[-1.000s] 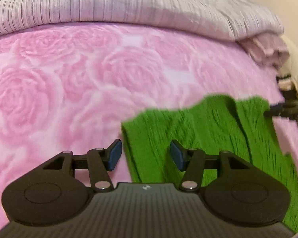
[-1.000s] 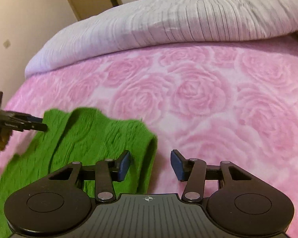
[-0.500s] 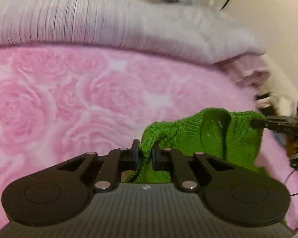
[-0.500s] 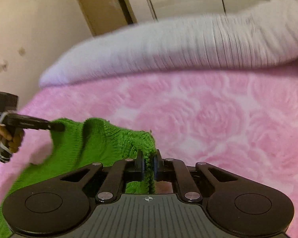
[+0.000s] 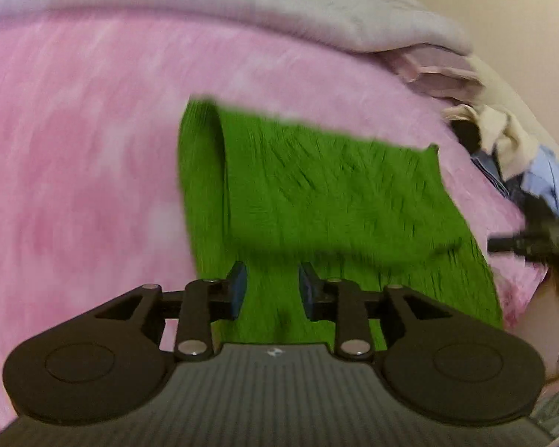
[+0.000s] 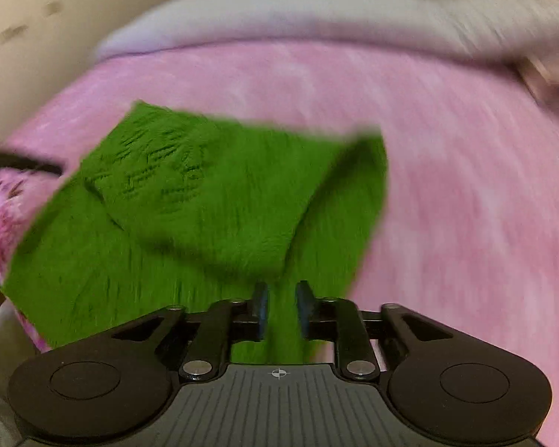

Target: Fold clothes

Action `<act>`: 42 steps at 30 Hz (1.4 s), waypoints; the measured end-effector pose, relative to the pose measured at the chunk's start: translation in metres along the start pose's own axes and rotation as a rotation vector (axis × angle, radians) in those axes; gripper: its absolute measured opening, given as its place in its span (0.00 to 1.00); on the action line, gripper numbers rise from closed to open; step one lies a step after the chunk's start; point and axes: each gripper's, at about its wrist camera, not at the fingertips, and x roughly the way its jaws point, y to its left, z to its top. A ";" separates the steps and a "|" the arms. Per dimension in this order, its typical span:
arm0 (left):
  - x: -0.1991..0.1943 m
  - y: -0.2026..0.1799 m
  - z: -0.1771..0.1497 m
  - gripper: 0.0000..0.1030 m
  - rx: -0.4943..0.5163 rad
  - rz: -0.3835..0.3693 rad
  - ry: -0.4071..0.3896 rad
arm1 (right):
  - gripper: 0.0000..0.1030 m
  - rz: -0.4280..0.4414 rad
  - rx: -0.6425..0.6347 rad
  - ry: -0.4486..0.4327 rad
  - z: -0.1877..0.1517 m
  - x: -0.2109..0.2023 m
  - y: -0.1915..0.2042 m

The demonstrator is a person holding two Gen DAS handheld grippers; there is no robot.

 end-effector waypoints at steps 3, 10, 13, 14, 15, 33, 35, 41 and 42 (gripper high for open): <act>-0.012 -0.004 -0.030 0.34 -0.088 0.032 0.011 | 0.53 0.057 0.281 -0.052 -0.025 -0.007 -0.001; -0.011 -0.001 -0.053 0.39 -0.329 0.052 0.006 | 0.59 0.193 0.702 -0.178 -0.021 0.013 -0.013; -0.001 0.007 -0.050 0.40 -0.420 0.038 -0.022 | 0.59 0.232 0.820 -0.186 -0.020 0.024 -0.024; 0.003 0.010 -0.049 0.40 -0.451 0.039 -0.031 | 0.59 0.249 0.860 -0.186 -0.019 0.029 -0.027; 0.006 0.013 -0.049 0.40 -0.484 0.042 -0.040 | 0.59 0.264 0.894 -0.187 -0.020 0.031 -0.031; -0.015 0.003 -0.062 0.08 -0.399 0.008 -0.094 | 0.06 0.172 0.819 -0.290 -0.008 0.028 -0.043; -0.031 -0.002 -0.079 0.08 -0.383 0.000 -0.089 | 0.06 0.182 0.810 -0.292 -0.021 0.010 -0.039; -0.053 -0.009 -0.126 0.08 -0.380 0.012 -0.047 | 0.06 0.171 0.818 -0.239 -0.066 -0.014 -0.025; -0.056 -0.010 -0.129 0.08 -0.381 0.015 -0.048 | 0.06 0.168 0.828 -0.230 -0.073 -0.016 -0.024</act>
